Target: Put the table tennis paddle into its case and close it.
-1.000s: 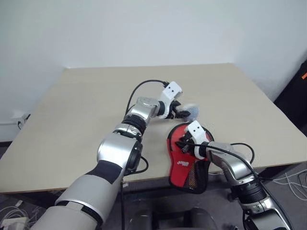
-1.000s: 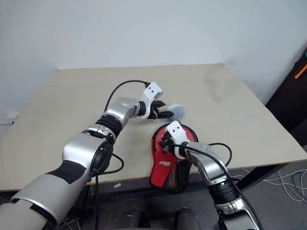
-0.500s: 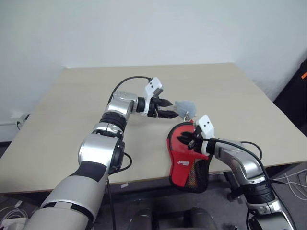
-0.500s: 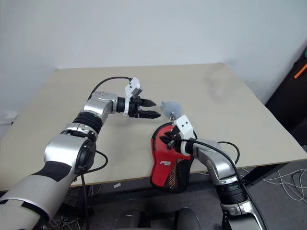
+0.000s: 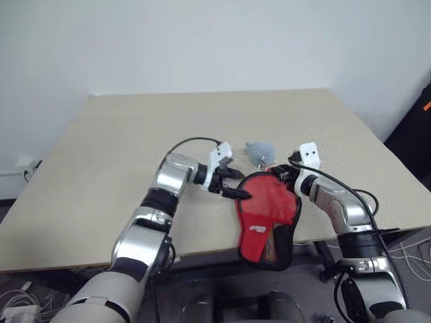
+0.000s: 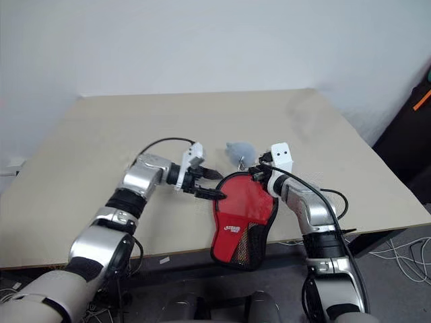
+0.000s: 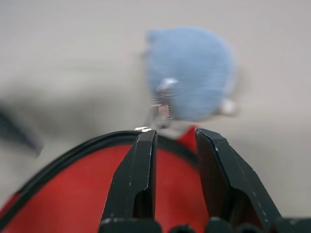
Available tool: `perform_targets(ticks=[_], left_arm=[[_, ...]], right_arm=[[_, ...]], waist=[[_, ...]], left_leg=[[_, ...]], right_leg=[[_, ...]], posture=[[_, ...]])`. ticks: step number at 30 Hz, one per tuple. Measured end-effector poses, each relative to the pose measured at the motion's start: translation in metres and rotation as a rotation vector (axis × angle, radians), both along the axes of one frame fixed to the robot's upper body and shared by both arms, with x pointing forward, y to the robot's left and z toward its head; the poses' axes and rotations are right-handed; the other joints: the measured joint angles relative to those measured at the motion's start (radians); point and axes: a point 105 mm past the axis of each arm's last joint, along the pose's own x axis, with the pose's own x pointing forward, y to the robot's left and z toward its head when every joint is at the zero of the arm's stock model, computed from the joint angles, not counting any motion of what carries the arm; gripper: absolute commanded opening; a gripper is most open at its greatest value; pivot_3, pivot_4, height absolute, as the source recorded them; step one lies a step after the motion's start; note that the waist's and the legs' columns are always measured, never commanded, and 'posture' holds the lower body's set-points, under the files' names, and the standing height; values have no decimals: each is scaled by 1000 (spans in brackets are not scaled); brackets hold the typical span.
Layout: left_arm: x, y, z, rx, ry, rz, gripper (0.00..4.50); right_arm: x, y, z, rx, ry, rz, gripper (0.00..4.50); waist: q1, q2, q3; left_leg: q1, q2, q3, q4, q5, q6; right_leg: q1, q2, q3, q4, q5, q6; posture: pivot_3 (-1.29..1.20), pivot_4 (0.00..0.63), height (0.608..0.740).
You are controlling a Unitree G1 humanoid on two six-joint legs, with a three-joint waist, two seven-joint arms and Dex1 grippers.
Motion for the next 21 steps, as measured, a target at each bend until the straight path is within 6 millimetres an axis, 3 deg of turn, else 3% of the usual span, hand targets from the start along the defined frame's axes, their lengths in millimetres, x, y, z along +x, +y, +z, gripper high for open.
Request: perform_targets(ticks=[5,15,21], left_arm=[[5,1,-10,41,84,108,4478],[12,16,0,71,282,255,4478],[13,31,-5,92,372,370,4478]], right_arm=[[2,-18,-7,-12,31,-52,1289],[2,-14,-9,-2,35,-64,1289],[-3,-17,-16,-6,49,-82,1289]], waist=[[-2,0,0],[-2,1,0],[-1,1,0]], left_leg=[[0,0,0,0,0,0],[1,0,-1,-1,0,0],[1,0,-1,-1,0,0]], right_leg=[[0,0,1,0,0,0],[0,0,1,0,0,0],[0,0,1,0,0,0]], posture=[[0,0,724],[0,0,724],[0,0,724]])
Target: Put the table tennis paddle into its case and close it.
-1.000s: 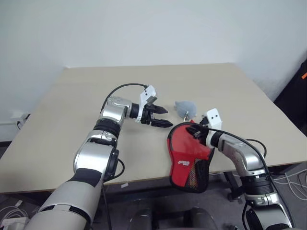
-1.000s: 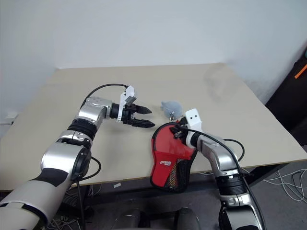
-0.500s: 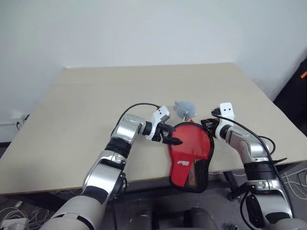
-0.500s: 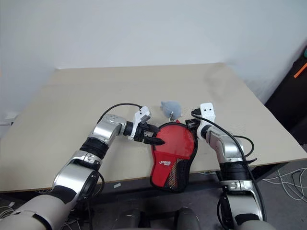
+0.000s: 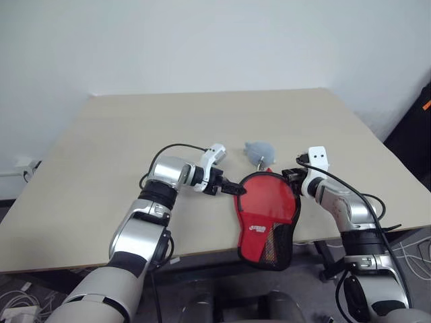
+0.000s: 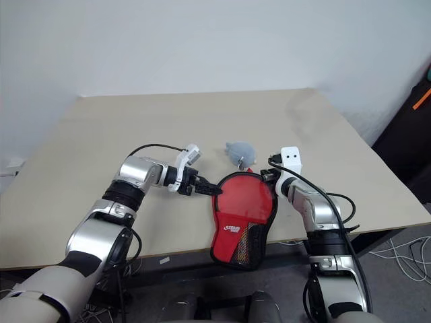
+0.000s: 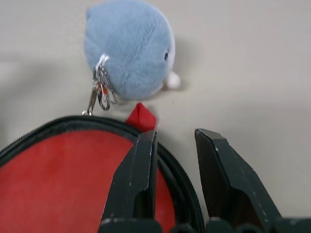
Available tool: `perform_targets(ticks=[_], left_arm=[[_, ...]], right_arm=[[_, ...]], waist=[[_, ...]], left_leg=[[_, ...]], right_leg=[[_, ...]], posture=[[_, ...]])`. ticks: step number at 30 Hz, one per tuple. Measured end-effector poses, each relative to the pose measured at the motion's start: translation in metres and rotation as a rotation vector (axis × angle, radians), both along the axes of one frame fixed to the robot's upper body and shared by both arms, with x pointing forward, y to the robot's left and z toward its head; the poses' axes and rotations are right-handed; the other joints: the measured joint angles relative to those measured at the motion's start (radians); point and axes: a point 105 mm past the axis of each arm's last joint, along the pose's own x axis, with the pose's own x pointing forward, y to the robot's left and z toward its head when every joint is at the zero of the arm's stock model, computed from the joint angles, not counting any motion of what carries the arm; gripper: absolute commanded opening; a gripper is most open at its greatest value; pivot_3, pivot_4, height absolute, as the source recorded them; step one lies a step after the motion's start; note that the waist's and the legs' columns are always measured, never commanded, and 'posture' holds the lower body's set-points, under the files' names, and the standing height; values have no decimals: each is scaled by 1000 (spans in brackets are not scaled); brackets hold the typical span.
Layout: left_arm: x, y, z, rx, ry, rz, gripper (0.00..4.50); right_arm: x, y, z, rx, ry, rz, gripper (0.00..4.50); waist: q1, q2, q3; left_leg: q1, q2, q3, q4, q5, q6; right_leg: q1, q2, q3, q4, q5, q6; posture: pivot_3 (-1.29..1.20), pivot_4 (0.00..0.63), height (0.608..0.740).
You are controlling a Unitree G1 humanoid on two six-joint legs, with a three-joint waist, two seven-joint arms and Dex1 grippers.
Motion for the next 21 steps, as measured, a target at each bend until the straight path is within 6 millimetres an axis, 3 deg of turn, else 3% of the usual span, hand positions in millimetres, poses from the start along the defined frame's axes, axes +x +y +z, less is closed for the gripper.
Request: perform_targets(ticks=[10,14,17,21], left_arm=[[-10,-27,-7,-50,98,13,4478],[-17,-36,-10,-58,132,-9,3590],[-21,-37,-14,-65,163,-8,2538],[-22,-37,-16,-62,171,4,2538]], right_arm=[[1,-2,1,0,-3,-13,1289],[1,-2,1,-1,-4,-14,1289],[2,-5,2,-1,-6,-28,1289],[2,-7,2,-3,-7,-40,1289]], waist=[[1,0,0],[0,1,0],[0,1,0],[0,1,0]], left_leg=[[0,-1,1,0,0,-1],[0,-1,1,0,-1,-3],[0,0,1,0,-1,-3],[0,-1,1,0,-1,-3]], right_leg=[[1,-1,0,0,0,0],[0,0,0,0,0,0],[0,0,0,0,0,0],[1,0,0,0,0,0]], posture=[[0,0,724],[0,0,724],[0,0,724],[0,0,724]])
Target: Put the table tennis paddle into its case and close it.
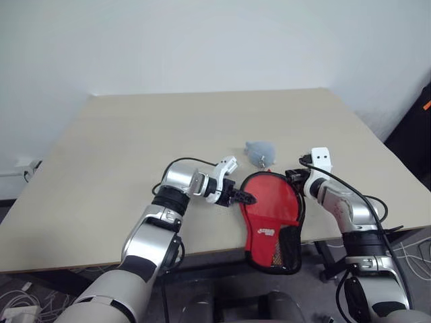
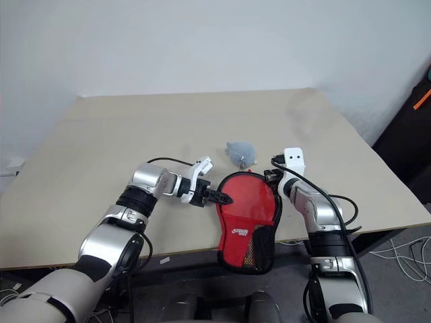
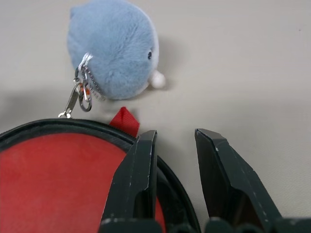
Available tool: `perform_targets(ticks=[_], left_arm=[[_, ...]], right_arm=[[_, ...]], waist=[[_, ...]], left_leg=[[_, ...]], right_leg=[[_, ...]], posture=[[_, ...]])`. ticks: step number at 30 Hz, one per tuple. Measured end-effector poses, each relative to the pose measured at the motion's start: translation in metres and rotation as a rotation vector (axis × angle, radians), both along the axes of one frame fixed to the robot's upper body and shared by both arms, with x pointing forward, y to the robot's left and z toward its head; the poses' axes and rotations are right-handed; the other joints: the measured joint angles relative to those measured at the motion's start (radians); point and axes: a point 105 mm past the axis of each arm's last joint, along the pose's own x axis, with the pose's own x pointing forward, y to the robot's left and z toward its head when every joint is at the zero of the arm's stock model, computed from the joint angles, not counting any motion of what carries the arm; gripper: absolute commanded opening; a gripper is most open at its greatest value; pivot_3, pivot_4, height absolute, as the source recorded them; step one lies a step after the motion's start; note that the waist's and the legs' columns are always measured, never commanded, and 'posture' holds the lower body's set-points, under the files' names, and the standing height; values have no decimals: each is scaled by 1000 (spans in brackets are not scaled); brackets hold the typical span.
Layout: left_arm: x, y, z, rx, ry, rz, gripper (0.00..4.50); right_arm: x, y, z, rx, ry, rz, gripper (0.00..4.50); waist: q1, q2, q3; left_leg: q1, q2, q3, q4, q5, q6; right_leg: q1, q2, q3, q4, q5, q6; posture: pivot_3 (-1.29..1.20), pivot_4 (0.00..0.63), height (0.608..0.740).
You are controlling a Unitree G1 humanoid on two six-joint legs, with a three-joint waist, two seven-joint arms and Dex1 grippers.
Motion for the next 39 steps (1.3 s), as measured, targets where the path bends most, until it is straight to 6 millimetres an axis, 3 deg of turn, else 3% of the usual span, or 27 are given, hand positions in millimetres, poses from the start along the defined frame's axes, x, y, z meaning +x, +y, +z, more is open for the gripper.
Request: perform_targets(ticks=[2,7,11,21,34,39], left_arm=[[0,0,0,-7,6,4,2538],[1,2,5,-51,33,35,1039],[1,0,15,-109,56,39,485],[-6,10,15,-124,172,119,437],[-40,67,4,-114,313,251,437],[-50,82,6,-81,254,244,437]], right_arm=[[0,0,0,0,0,-3,1289],[0,-2,0,1,-2,-13,1289],[1,-3,1,-1,-4,-16,1289],[1,-3,1,0,-6,-16,1289],[0,-2,0,-4,-9,-6,1289],[1,1,-1,-17,-11,4,1289]], waist=[[0,0,0],[0,0,0],[0,0,0],[-5,0,0],[-29,0,0],[-32,0,0]], left_leg=[[0,0,0,0,0,0],[0,0,0,0,0,0],[0,0,0,0,0,-1],[1,0,0,0,0,-1],[4,4,-1,-4,1,-7],[6,8,0,-5,1,-11]], right_leg=[[0,0,0,0,0,0],[0,0,0,0,0,0],[0,0,0,0,0,0],[0,1,0,0,0,0],[0,4,2,0,0,0],[0,9,3,0,0,-1]], posture=[[0,0,724],[0,0,724],[0,0,724],[0,0,724],[0,0,724],[0,0,724]])
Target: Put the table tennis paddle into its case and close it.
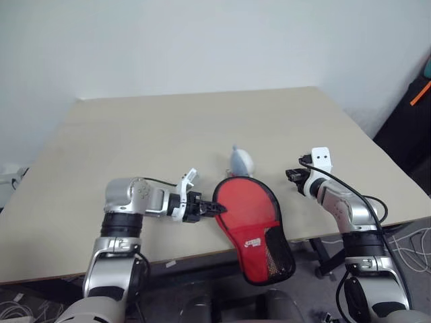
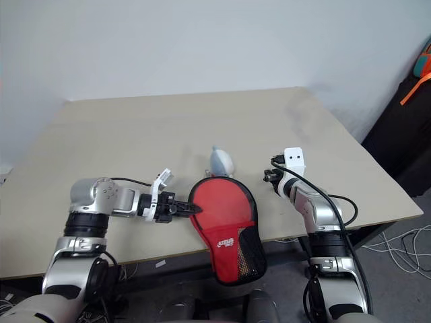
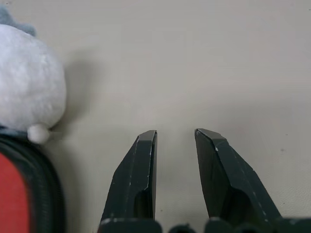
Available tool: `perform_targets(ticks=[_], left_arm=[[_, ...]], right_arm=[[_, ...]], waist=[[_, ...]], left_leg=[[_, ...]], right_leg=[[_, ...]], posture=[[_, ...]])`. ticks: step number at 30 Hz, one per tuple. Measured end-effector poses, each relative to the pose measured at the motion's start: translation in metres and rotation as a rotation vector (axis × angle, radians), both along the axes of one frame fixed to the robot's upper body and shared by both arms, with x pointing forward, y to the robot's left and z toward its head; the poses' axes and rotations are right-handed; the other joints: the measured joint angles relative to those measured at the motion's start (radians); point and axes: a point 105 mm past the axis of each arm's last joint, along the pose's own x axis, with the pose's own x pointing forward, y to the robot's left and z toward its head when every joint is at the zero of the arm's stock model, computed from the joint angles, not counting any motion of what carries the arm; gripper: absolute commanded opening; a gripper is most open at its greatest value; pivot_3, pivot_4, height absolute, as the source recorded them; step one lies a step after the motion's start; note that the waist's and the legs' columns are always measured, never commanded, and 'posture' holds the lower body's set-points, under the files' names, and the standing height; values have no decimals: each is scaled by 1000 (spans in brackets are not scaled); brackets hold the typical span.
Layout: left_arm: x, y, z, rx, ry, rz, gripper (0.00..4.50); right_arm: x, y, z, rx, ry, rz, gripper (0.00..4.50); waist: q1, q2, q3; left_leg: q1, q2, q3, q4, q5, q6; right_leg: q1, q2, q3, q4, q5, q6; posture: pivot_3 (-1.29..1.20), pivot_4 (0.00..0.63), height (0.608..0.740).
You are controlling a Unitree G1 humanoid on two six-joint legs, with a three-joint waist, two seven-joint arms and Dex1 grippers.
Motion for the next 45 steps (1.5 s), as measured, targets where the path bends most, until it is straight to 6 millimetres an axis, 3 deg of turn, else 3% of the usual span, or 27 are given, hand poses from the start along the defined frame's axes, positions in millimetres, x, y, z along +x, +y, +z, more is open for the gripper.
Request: perform_targets(ticks=[1,5,11,17,20,22,27,30,33,37,41,45], left_arm=[[-1,1,0,3,-7,1,437],[-6,18,-12,107,-14,49,1709],[-10,20,-7,69,-12,37,3541],[-7,25,-6,67,-2,61,3541],[3,39,-4,117,-16,101,3541],[15,57,-2,191,-48,152,3541],[51,123,4,464,-165,346,3541],[64,135,6,549,-261,356,3541],[76,120,18,549,-443,250,3541],[85,71,50,432,-765,54,3541],[65,23,53,250,-855,-119,3541],[35,-6,47,137,-860,-294,3541]], right_arm=[[0,0,0,-2,1,2,1289],[0,3,-2,-14,0,12,1289],[0,5,-3,-20,2,19,1289],[0,6,-3,-18,1,28,1289],[0,9,-3,-9,0,36,1289],[0,11,-4,-6,2,45,1289],[2,12,-4,-5,-3,48,1289],[2,14,-2,-3,-11,57,1289],[2,21,-1,-1,-17,85,1289],[5,23,5,3,-45,94,1289],[12,12,15,18,-80,50,1289],[16,6,20,21,-88,33,1289]], waist=[[-1,0,0],[-8,0,0],[-9,1,-1],[-10,4,-4],[-10,4,-4],[-10,4,-4],[-6,4,-3],[5,3,-3],[17,2,-3],[27,2,-3],[24,2,-2],[23,3,-2]], left_leg=[[0,1,0,0,0,-1],[7,7,3,-2,-2,-6],[14,10,4,-7,-1,-9],[15,10,5,-7,0,-10],[16,11,4,-9,2,-13],[17,11,4,-12,3,-15],[18,12,5,-14,4,-16],[12,11,6,-14,4,-16],[9,10,10,-12,4,-16],[9,9,11,-12,4,-16],[9,10,11,-12,4,-15],[10,11,11,-12,5,-14]], right_leg=[[0,1,0,0,0,0],[1,8,6,0,-1,-4],[5,10,6,1,-2,-5],[6,10,7,1,-3,-6],[5,11,7,1,-3,-6],[5,11,7,1,-2,-6],[4,13,7,2,-4,-10],[-1,12,7,2,-1,-15],[-2,10,4,1,-1,-15],[-1,9,4,0,0,-16],[-2,10,4,0,0,-16],[-1,11,5,1,-1,-15]], posture=[[0,0,724],[0,0,724],[0,0,724],[0,0,724],[0,0,724],[0,0,724],[0,0,724],[0,0,724],[0,0,724],[0,0,724],[0,0,724],[0,0,724]])
